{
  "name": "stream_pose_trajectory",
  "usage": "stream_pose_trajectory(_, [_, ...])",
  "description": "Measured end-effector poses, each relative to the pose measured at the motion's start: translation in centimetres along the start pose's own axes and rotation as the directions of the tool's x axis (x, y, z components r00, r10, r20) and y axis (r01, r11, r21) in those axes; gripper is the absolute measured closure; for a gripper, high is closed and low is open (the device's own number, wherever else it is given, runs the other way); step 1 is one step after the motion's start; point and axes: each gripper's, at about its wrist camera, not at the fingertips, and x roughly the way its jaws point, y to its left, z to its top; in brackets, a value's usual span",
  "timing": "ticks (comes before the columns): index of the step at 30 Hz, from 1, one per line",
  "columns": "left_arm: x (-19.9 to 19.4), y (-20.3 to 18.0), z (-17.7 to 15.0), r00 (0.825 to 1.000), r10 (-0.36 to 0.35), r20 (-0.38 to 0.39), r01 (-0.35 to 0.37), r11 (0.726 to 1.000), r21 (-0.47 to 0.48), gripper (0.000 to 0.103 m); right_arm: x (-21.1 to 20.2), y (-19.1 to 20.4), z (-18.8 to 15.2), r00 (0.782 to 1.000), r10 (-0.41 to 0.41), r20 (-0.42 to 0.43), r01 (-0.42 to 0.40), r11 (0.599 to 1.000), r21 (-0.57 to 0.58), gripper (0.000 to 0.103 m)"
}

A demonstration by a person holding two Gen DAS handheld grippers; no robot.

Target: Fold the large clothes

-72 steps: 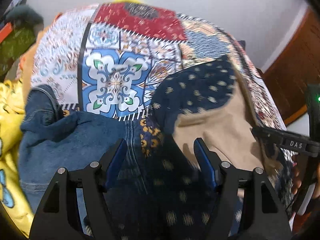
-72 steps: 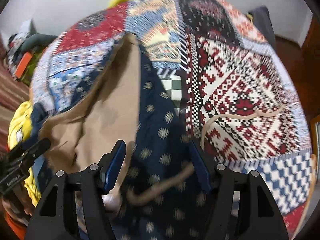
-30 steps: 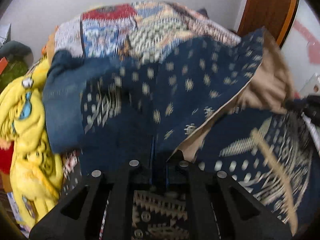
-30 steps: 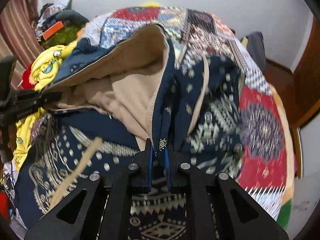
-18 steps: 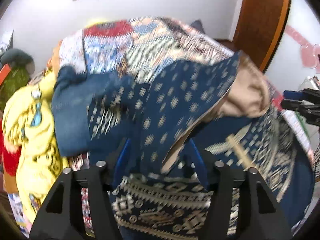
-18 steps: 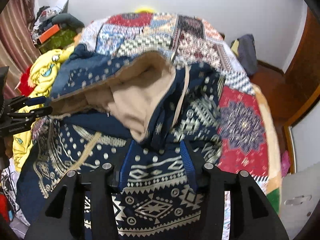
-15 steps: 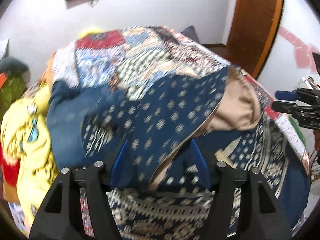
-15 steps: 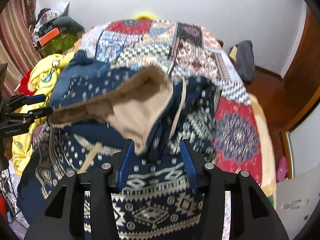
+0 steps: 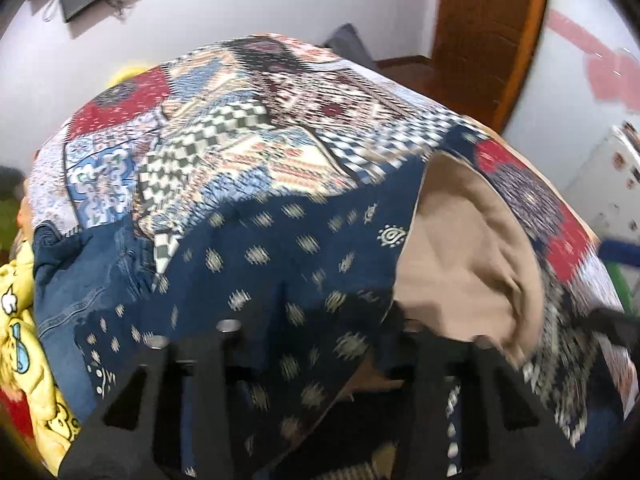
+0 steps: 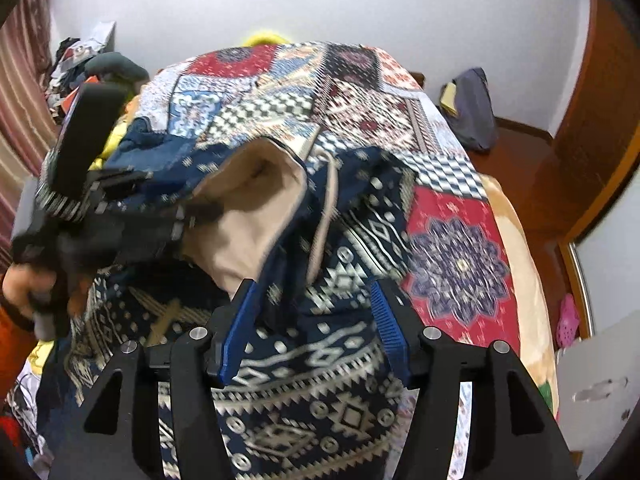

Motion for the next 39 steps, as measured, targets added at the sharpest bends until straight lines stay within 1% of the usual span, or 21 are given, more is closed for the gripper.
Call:
stream_pose_trajectory(1, [0.0, 0.3, 0.2, 1.0, -0.013, -0.002, 0.012, 1.0, -0.019, 0.095, -0.2, -0.3, -0.2, 1.0, -0.007, -0.002, 0.007, 1.0, 0.005, 0.049])
stream_pose_trajectory(2, [-0.3, 0.6, 0.4, 0.999, -0.037, -0.003, 0.037, 0.998, -0.044, 0.096, -0.4, -0.7, -0.5, 1.0, -0.017, -0.003, 0.017, 1.0, 0.012, 0.049])
stream_pose_trajectory(4, [-2.0, 0.7, 0.4, 0.995, -0.091, 0.041, 0.094, 0.994, -0.056, 0.096, -1.0, -1.4, -0.8, 1.0, -0.031, 0.002, 0.031, 0.999, 0.027, 0.049])
stream_pose_trajectory(6, [-4.7, 0.1, -0.2, 0.988, -0.13, 0.089, 0.131, 0.991, -0.015, 0.096, -2.0, -2.1, -1.0, 0.999, -0.033, 0.019, 0.032, 0.998, 0.048, 0.049])
stream_pose_trajectory(9, [-8.7, -1.1, -1.8, 0.971, -0.209, 0.119, 0.205, 0.978, 0.049, 0.096, -3.4, -2.6, -0.9, 0.999, -0.03, 0.042, 0.027, 0.997, 0.069, 0.049])
stream_pose_trajectory(12, [-11.1, -1.9, -4.3, 0.952, -0.292, 0.091, 0.286, 0.955, 0.081, 0.096, -5.1, -2.6, -0.5, 0.997, -0.01, 0.08, 0.003, 0.996, 0.084, 0.049])
stream_pose_trajectory(14, [-11.9, -2.3, -6.1, 0.945, -0.321, 0.063, 0.315, 0.945, 0.086, 0.096, -5.7, -2.2, -0.1, 0.995, 0.013, 0.102, -0.022, 0.996, 0.086, 0.049])
stream_pose_trajectory(17, [-11.7, -2.7, -8.9, 0.932, -0.363, 0.001, 0.362, 0.928, 0.084, 0.096, -6.7, -0.8, 0.3, 0.989, 0.059, 0.132, -0.069, 0.995, 0.072, 0.049])
stream_pose_trajectory(19, [-11.2, -3.1, -10.6, 0.933, -0.359, -0.038, 0.361, 0.929, 0.086, 0.096, -6.9, 0.5, 0.5, 0.986, 0.09, 0.137, -0.098, 0.994, 0.051, 0.049])
stream_pose_trajectory(21, [-10.4, -3.5, -12.4, 0.926, -0.366, -0.087, 0.373, 0.925, 0.076, 0.096, -6.7, 2.1, 0.4, 0.985, 0.119, 0.125, -0.123, 0.992, 0.021, 0.049])
stream_pose_trajectory(22, [-10.1, -3.7, -13.1, 0.927, -0.361, -0.103, 0.369, 0.927, 0.074, 0.096, -6.3, 2.9, 0.3, 0.985, 0.13, 0.113, -0.131, 0.991, 0.003, 0.049])
stream_pose_trajectory(25, [-9.7, -3.9, -15.1, 0.942, -0.31, -0.127, 0.323, 0.942, 0.089, 0.095, -4.7, 5.2, -0.2, 0.987, 0.147, 0.059, -0.144, 0.988, -0.051, 0.049])
stream_pose_trajectory(26, [-10.0, -3.9, -15.6, 0.948, -0.292, -0.123, 0.304, 0.948, 0.095, 0.092, -3.7, 6.1, -0.6, 0.989, 0.147, 0.031, -0.145, 0.987, -0.069, 0.049])
stream_pose_trajectory(28, [-10.8, -3.8, -16.1, 0.951, -0.285, -0.117, 0.296, 0.951, 0.092, 0.087, -1.6, 7.3, -1.6, 0.99, 0.14, -0.032, -0.143, 0.984, -0.104, 0.049])
stream_pose_trajectory(29, [-11.3, -3.6, -16.3, 0.949, -0.291, -0.117, 0.301, 0.95, 0.078, 0.078, -0.7, 7.8, -2.1, 0.99, 0.129, -0.06, -0.136, 0.984, -0.116, 0.049])
stream_pose_trajectory(30, [-11.8, -3.3, -16.5, 0.951, -0.288, -0.109, 0.296, 0.953, 0.066, 0.064, 0.1, 8.0, -2.6, 0.989, 0.119, -0.085, -0.129, 0.983, -0.128, 0.049])
stream_pose_trajectory(31, [-12.3, -2.9, -16.8, 0.957, -0.275, -0.096, 0.282, 0.957, 0.062, 0.057, 1.3, 8.2, -3.4, 0.987, 0.104, -0.121, -0.121, 0.983, -0.138, 0.049])
stream_pose_trajectory(32, [-13.0, -2.6, -16.9, 0.966, -0.247, -0.075, 0.252, 0.966, 0.064, 0.047, 1.9, 8.2, -4.1, 0.985, 0.099, -0.144, -0.119, 0.983, -0.138, 0.049])
stream_pose_trajectory(34, [-14.3, -1.8, -17.1, 0.977, -0.209, -0.042, 0.211, 0.975, 0.07, 0.047, 3.0, 7.9, -5.4, 0.976, 0.099, -0.195, -0.126, 0.984, -0.128, 0.049])
stream_pose_trajectory(37, [-15.9, 0.2, -17.0, 0.985, -0.172, -0.006, 0.172, 0.985, 0.035, 0.045, 2.3, 7.2, -6.6, 0.977, 0.098, -0.188, -0.123, 0.984, -0.125, 0.045])
stream_pose_trajectory(39, [-16.5, 2.0, -16.8, 0.993, -0.116, 0.02, 0.117, 0.993, -0.012, 0.039, 1.6, 6.7, -6.8, 0.974, 0.107, -0.199, -0.132, 0.984, -0.118, 0.045])
